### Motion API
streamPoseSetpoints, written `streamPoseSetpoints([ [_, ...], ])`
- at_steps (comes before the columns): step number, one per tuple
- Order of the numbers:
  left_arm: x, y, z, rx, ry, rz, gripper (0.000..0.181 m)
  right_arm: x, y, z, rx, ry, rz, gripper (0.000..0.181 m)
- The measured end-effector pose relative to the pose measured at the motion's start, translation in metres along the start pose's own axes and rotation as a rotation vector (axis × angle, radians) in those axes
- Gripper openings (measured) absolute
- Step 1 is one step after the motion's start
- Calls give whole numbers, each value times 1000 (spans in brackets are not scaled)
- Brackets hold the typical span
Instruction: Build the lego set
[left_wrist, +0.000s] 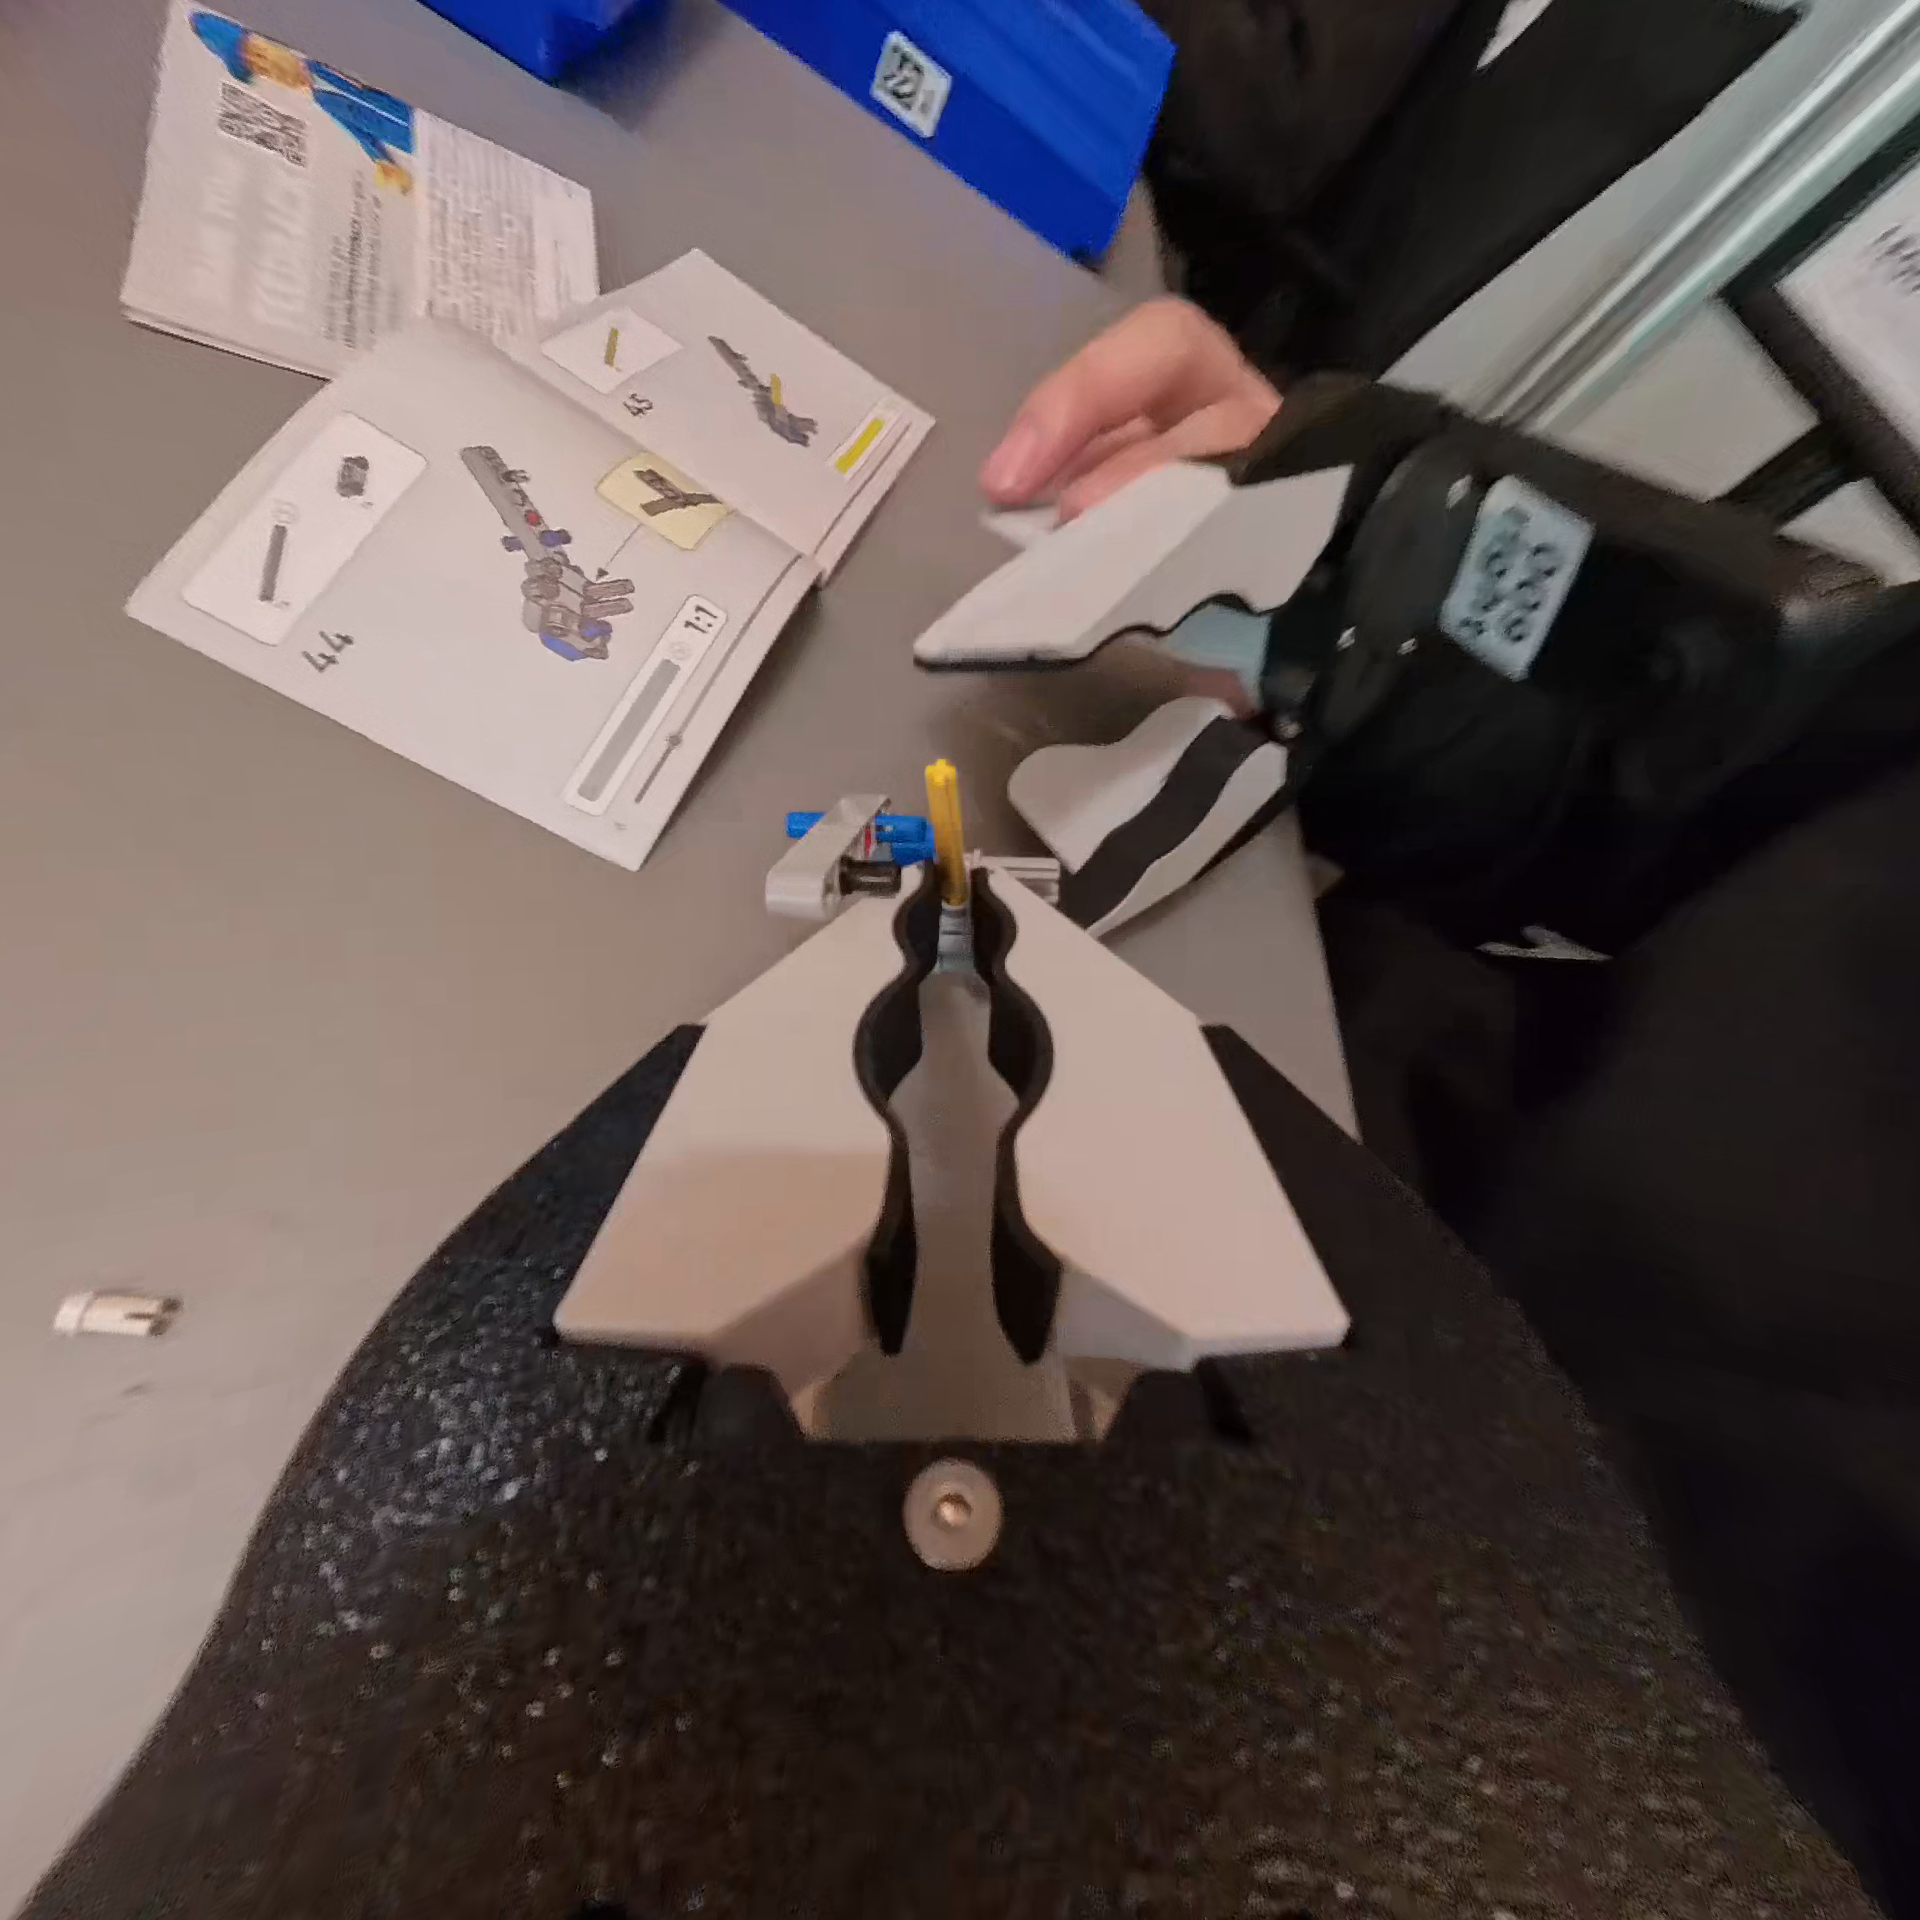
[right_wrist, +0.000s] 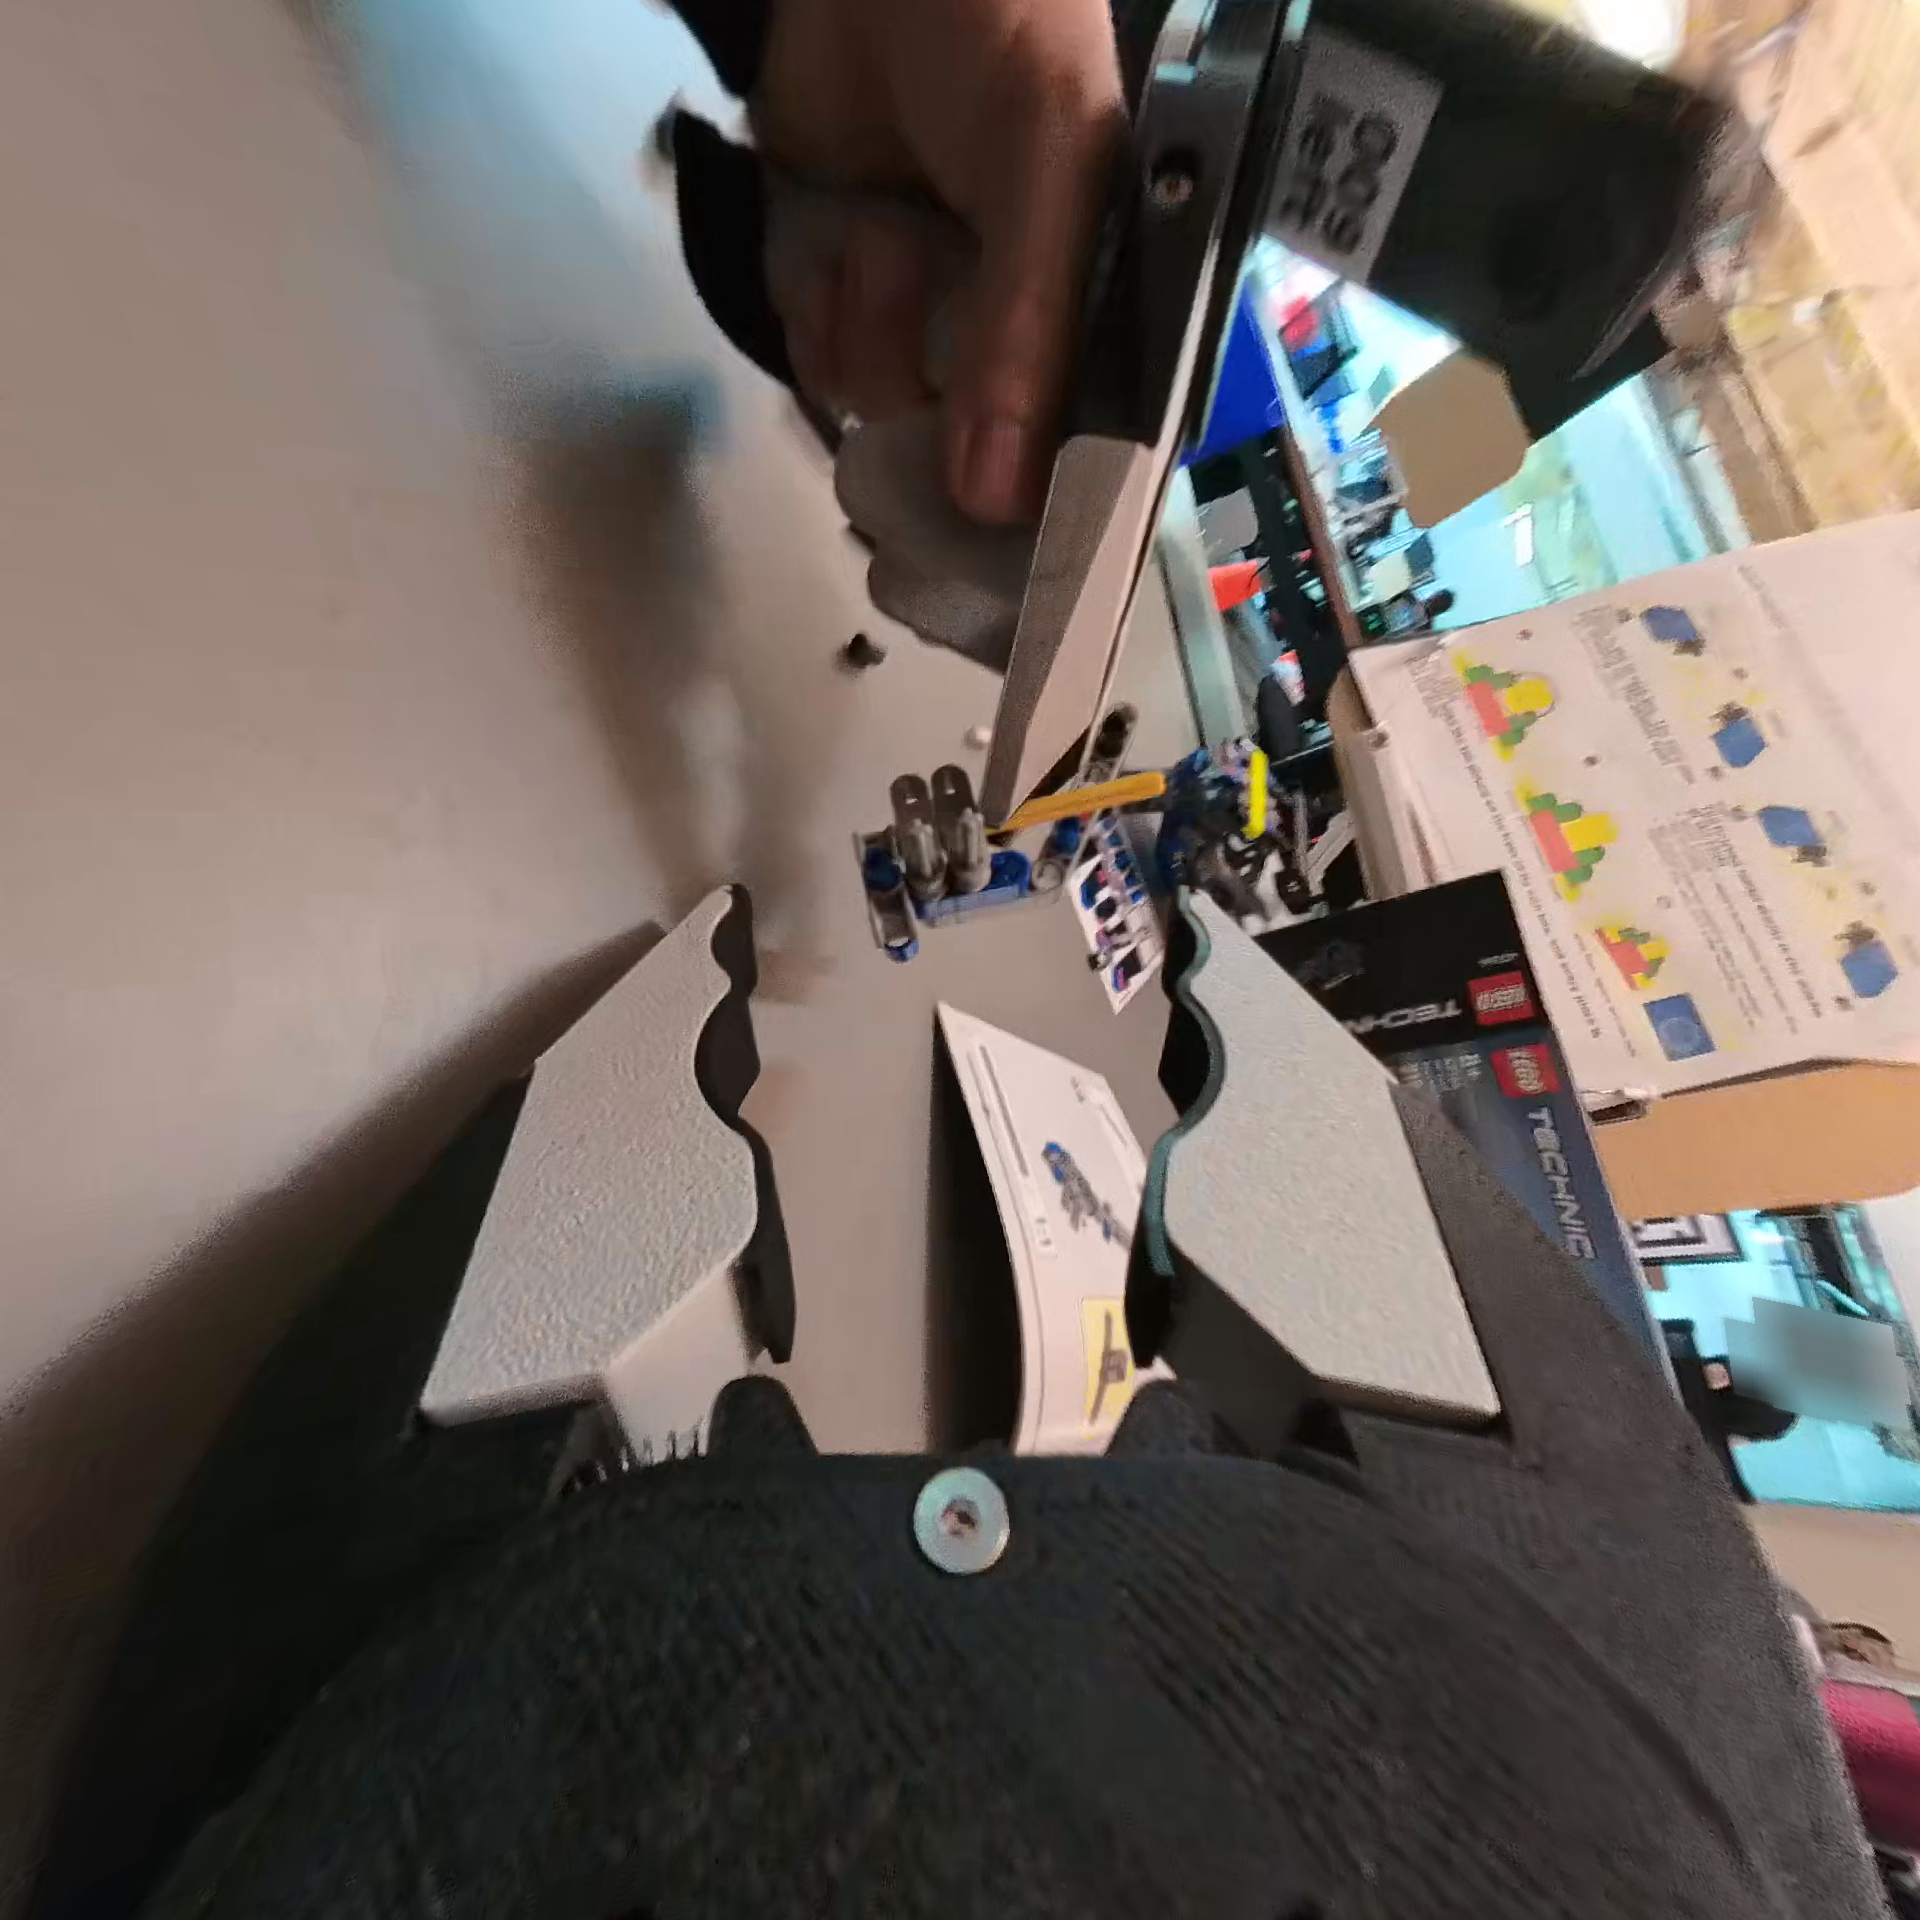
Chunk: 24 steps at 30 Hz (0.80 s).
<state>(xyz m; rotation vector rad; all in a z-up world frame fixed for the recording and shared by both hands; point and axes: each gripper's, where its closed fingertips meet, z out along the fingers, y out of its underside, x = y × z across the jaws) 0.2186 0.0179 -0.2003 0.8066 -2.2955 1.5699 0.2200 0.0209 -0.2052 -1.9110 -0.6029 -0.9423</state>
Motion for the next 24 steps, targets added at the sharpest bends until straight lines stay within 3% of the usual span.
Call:
streamPoseSetpoints([
  [1, 2, 0, -2, -7, 32, -21, 2, 2, -3, 2, 12, 27, -11, 76],
  [7, 10, 4, -3, -49, 197, -145, 3, -4, -22, -2, 109, -16, 102, 44],
  [10, 12, 7, -1, -54, 255, -193, 3, -6, -27, -7, 155, -61, 211, 38],
  [14, 17, 10, -1, -58, 334, -266, 3, -7, -32, -11, 223, -111, 296, 33],
  [18, 16, 12, -3, -60, 360, -295, 2, -13, -26, -12, 200, -161, 255, 41],
  [24, 18, 13, -4, -46, 415, -350, 2, -22, -21, -5, 168, -173, 210, 36],
])
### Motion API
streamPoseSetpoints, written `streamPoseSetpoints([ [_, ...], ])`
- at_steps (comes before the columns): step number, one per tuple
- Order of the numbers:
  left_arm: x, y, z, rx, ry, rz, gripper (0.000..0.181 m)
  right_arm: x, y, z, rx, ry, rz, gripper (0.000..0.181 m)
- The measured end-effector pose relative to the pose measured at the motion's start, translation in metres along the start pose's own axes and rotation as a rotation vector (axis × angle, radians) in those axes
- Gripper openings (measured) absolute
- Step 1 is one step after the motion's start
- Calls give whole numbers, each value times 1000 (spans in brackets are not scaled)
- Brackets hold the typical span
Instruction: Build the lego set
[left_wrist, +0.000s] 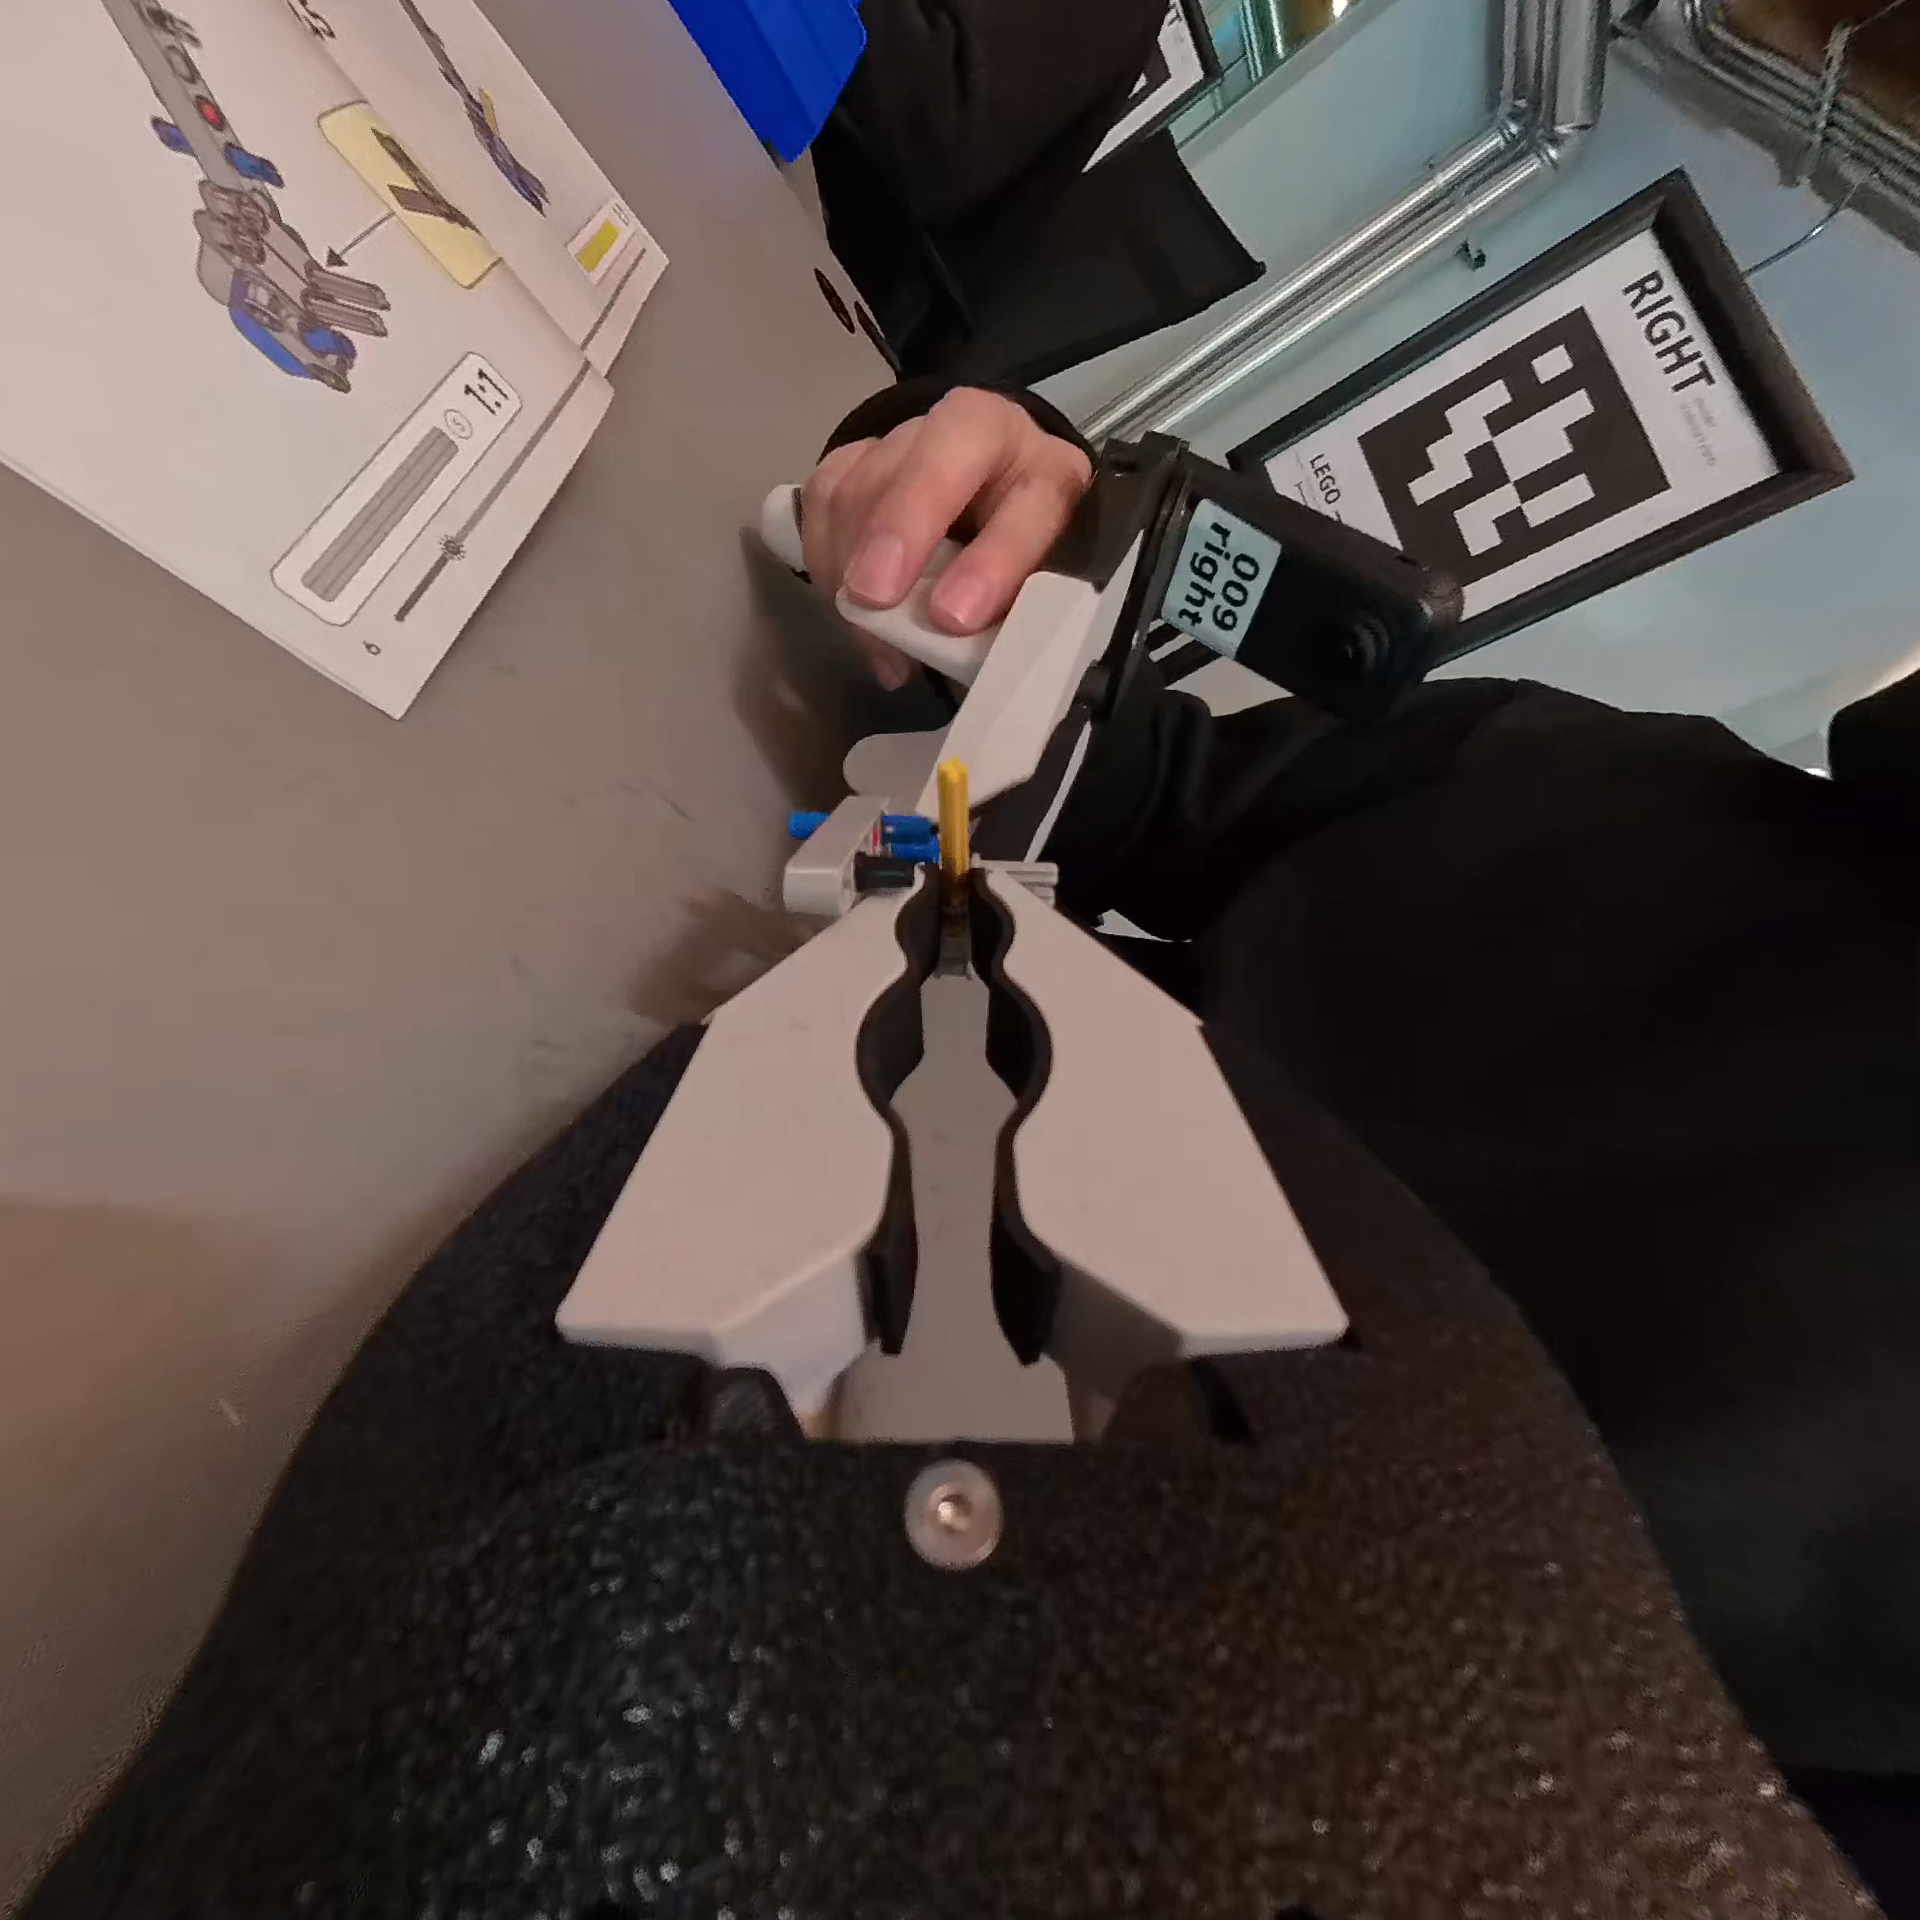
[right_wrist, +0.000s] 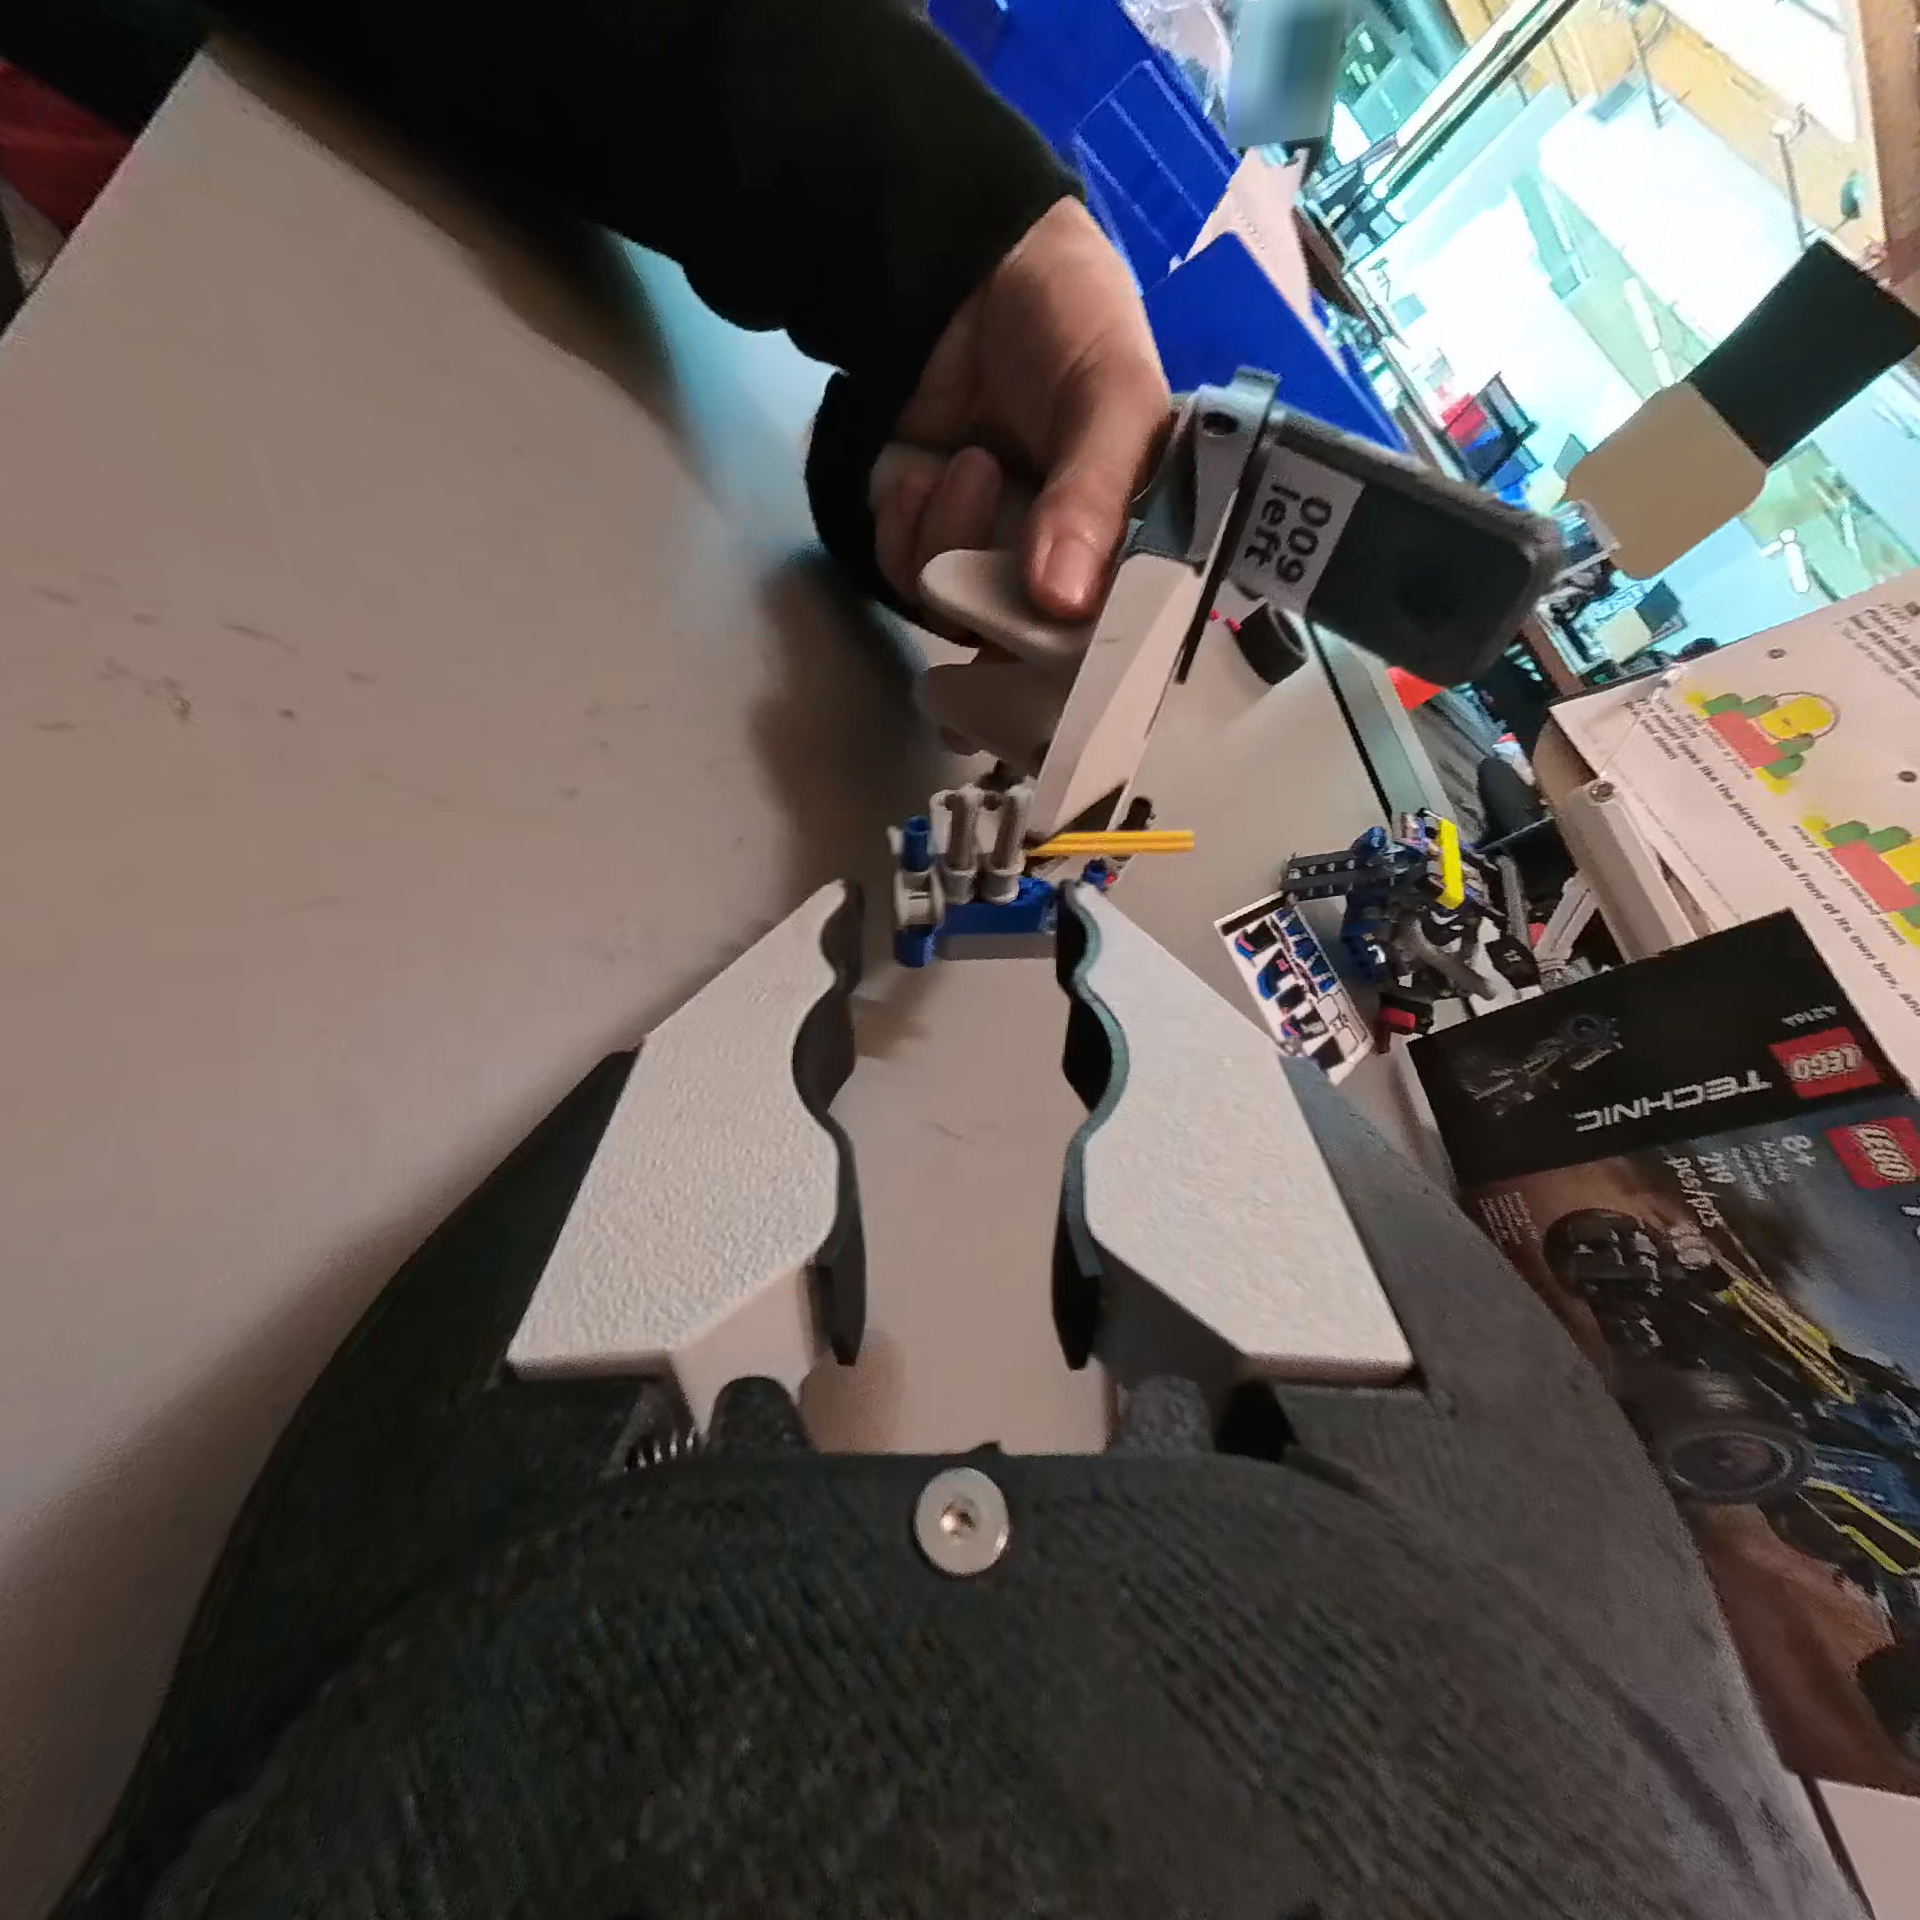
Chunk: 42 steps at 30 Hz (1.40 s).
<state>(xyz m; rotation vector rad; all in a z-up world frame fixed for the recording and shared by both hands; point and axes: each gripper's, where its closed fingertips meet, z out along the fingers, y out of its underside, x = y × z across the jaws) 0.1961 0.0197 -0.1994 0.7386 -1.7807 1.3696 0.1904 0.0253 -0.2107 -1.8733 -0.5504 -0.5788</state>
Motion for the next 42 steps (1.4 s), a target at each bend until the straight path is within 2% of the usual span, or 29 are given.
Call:
streamPoseSetpoints([
  [1, 0, 1, 1, -5, 1, -4, 2, 1, -2, 0, 10, 8, 2, 30],
  [7, -2, -2, 1, 17, -24, 3, 3, 3, -1, 0, 10, -22, 154, 30],
  [12, -2, -7, -7, 28, -120, 106, 9, 14, 1, -4, 1, -59, 428, 30],
  [15, 11, -21, -16, 87, -187, 308, 18, 25, -6, -10, 79, -49, 560, 30],
  [18, 26, -31, -20, 122, -340, 692, 27, 31, -9, -16, 126, -18, 564, 30],
  [20, 29, -28, -17, 75, -449, 903, 32, 34, -7, -18, 116, 26, 508, 30],
  [23, 24, -20, -10, -17, -564, 1036, 38, 36, -11, -20, 124, 82, 414, 30],
  [29, 17, -15, -1, -71, -596, 1062, 42, 35, -19, -20, 136, 87, 370, 30],
  [32, 22, -16, 1, -53, -585, 1101, 31, 33, -21, -18, 127, 76, 350, 30],
  [37, 19, -14, 2, -61, -609, 1099, 24, 30, -19, -15, 85, 81, 315, 30],
  [42, 19, -12, 2, -68, -603, 1098, 21, 27, -21, -16, 103, 55, 308, 30],
])
